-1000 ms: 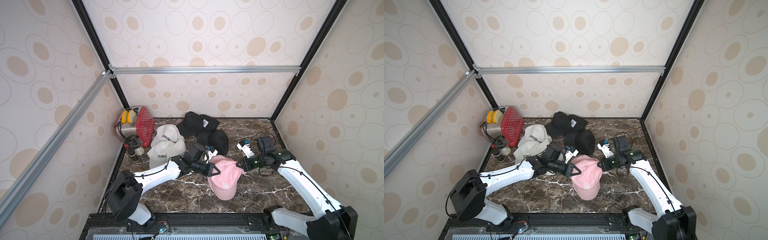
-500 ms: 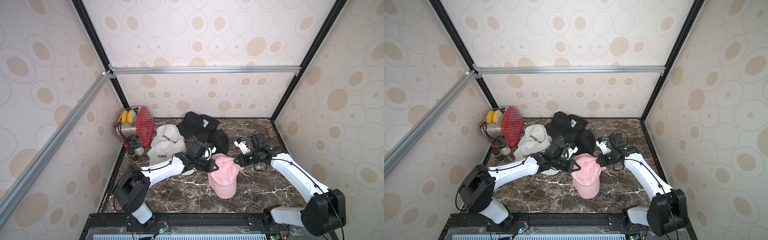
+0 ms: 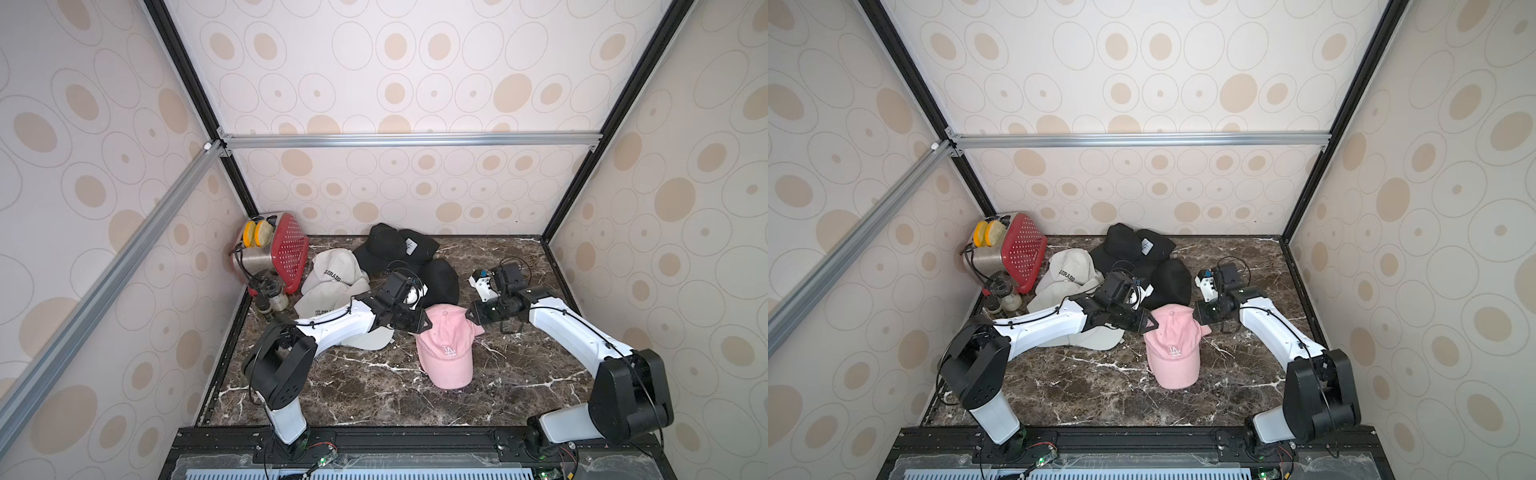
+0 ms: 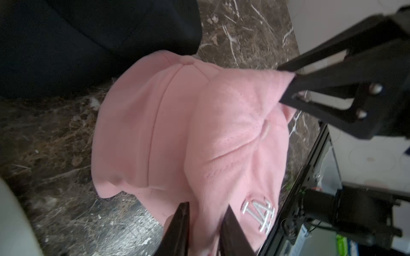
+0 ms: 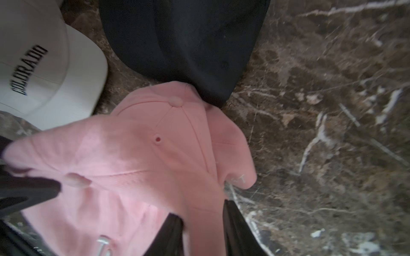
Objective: Stack the baseball caps by color
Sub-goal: Place the baseball cap on the baseball cap.
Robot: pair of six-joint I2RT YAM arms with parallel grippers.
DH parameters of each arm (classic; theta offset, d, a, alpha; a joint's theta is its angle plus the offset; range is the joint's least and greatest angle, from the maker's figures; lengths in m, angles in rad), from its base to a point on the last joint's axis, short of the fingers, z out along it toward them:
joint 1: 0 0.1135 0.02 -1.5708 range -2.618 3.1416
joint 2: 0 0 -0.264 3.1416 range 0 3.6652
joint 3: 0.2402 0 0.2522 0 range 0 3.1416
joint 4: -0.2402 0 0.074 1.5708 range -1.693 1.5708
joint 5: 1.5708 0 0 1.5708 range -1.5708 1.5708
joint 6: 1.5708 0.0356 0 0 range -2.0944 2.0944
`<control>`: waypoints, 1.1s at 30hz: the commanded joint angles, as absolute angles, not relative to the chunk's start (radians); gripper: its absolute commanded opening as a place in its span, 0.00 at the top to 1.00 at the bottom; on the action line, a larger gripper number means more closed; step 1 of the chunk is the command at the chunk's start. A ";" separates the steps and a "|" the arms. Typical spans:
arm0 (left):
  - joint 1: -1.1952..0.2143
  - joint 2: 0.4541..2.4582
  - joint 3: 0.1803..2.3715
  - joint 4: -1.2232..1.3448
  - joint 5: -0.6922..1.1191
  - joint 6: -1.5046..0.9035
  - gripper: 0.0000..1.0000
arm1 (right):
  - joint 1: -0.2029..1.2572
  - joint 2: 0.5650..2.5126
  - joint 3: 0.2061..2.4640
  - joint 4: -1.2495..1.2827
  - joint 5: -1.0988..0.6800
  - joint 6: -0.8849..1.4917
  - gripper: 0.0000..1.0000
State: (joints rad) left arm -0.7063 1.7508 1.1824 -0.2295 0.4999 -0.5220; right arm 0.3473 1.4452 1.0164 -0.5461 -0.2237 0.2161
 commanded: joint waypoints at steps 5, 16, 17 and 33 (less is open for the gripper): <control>-0.686 1.820 1.263 -0.296 0.417 -0.464 0.63 | 0.343 1.471 0.996 -0.422 -0.117 0.254 0.53; -0.673 1.770 1.334 -0.439 0.253 -0.417 0.27 | 0.341 1.406 0.952 -0.369 0.123 0.304 0.16; -0.674 1.750 1.335 -0.464 0.231 -0.403 0.26 | 0.342 1.387 0.958 -0.383 0.090 0.287 0.12; -0.726 1.529 1.070 0.034 0.695 -0.586 0.01 | 0.337 1.148 0.849 -0.286 -0.564 0.519 0.00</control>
State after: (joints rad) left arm -0.7185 1.5242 1.1000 -0.1089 0.5713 -0.5270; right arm 0.3408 1.1278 0.8864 -0.3439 -0.3828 0.4107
